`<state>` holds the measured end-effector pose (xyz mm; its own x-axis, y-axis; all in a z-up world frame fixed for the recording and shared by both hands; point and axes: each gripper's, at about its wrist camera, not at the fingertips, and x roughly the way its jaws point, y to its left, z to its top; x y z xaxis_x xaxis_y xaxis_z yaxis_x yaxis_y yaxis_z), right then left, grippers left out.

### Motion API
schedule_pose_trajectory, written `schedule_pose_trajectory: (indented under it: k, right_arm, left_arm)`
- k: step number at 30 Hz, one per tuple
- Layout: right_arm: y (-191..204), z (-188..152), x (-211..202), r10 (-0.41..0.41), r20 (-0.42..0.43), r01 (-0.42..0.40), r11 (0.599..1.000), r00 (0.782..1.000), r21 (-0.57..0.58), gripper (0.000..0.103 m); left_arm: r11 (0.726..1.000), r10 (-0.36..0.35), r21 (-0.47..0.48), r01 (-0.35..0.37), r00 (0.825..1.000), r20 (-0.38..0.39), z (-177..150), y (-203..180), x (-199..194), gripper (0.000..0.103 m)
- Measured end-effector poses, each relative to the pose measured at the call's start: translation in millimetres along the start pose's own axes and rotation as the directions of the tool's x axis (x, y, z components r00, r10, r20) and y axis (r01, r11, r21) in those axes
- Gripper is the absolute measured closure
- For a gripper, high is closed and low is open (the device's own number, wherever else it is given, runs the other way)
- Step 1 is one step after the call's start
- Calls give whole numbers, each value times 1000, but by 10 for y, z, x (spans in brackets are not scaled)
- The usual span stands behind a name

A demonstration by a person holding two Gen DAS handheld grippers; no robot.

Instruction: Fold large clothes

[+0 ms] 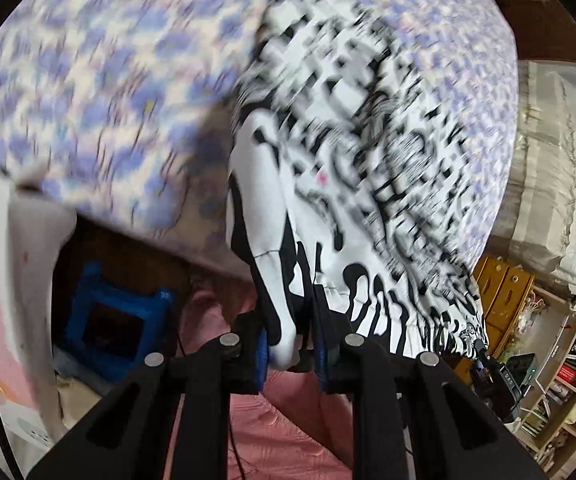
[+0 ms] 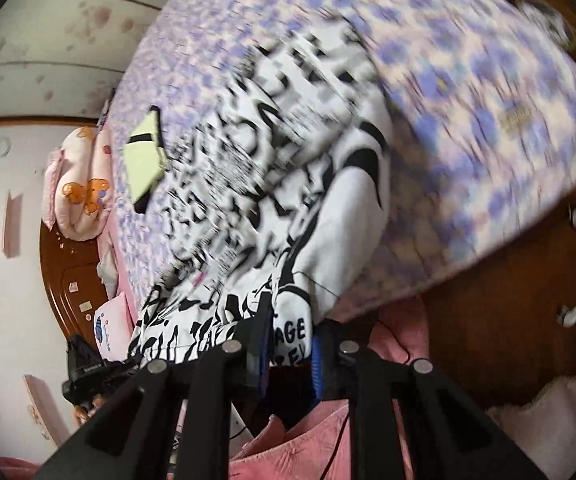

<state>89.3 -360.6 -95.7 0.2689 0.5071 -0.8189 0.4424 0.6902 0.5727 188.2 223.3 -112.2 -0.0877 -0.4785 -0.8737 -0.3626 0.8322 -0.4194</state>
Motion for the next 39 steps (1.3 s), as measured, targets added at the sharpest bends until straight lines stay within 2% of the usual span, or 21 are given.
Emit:
schedule_pose_trajectory:
  k: [3,7,15,21,23,29,35,39]
  right_arm:
    - [285,335,-2,13,7,-12,999,1000,-52,88]
    - [452,831,-19,62,15,-61,997,998,-50,88]
    - [725,1770,279,89,15,-88,994,996,-61,89]
    - [866,2488,735,65,42,-61,994,997,-92,89]
    - [863,2675,904,58,51,-53,994,997,-91,89]
    - [699,3224,1615,27,59,-22,997,998,-79,89]
    - [500,3584,2171,-13,51,16,999,999,-51,89]
    - [404,3701,2479,-53,50,55,997,997,-45,89]
  left_arm:
    - [1000,15,-13,-15,999,47,248,-275,-231,88]
    - [998,5,-55,-1,997,75,582,-509,-390,89]
    - [992,-13,-122,30,990,140,1462,-943,-356,89]
    - [995,8,-98,10,984,175,2210,-1220,22,90]
    - [997,40,-68,-29,984,171,2503,-1326,242,90]
    - [997,38,-76,-27,988,149,3261,-1347,923,91]
    - [995,70,-84,-60,990,121,3750,-1210,1532,92]
    - [993,91,-94,-77,985,148,3925,-1153,1766,92]
